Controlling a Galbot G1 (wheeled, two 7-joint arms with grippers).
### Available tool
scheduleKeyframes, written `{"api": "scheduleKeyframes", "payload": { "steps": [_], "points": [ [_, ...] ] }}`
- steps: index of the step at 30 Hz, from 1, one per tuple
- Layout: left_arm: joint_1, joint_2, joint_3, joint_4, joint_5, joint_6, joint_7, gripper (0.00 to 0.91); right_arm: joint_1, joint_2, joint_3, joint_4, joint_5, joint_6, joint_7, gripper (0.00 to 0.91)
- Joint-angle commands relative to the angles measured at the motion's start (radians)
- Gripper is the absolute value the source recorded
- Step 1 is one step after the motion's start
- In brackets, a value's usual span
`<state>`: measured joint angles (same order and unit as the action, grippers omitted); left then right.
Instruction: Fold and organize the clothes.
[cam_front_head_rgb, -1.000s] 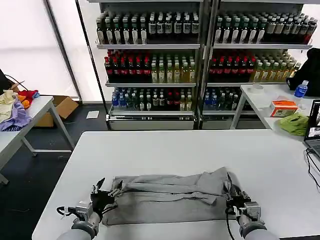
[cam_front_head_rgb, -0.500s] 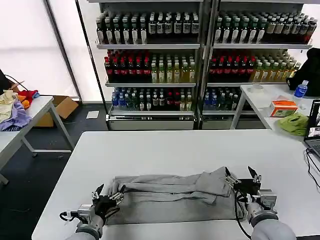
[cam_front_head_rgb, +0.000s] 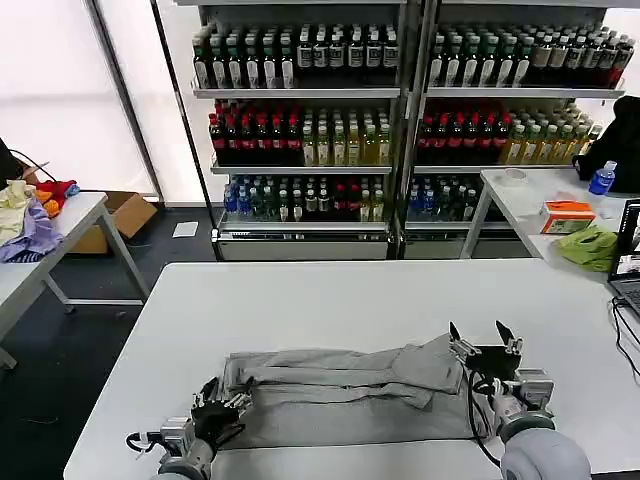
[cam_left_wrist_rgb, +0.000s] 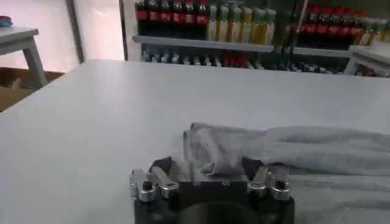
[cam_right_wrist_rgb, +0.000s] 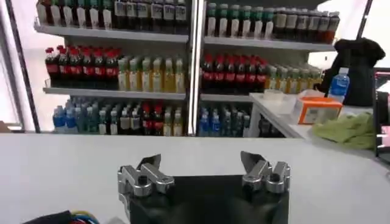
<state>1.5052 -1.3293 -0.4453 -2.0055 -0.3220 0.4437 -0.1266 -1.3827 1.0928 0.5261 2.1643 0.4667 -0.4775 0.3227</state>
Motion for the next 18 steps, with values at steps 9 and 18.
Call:
{"api": "scheduleKeyframes", "payload": {
  "steps": [9,18],
  "points": [
    [0.004,-0.010,-0.007,0.017,0.013,-0.006,0.005,0.000,0.061,-0.025,-0.003,-0.008,0.015,-0.003,0.016,0.907],
    [-0.004,0.009,-0.062,0.014,0.034,-0.023,-0.011,0.000,0.093,-0.032,-0.026,-0.019,0.020,-0.011,0.023,0.907]
  ]
}}
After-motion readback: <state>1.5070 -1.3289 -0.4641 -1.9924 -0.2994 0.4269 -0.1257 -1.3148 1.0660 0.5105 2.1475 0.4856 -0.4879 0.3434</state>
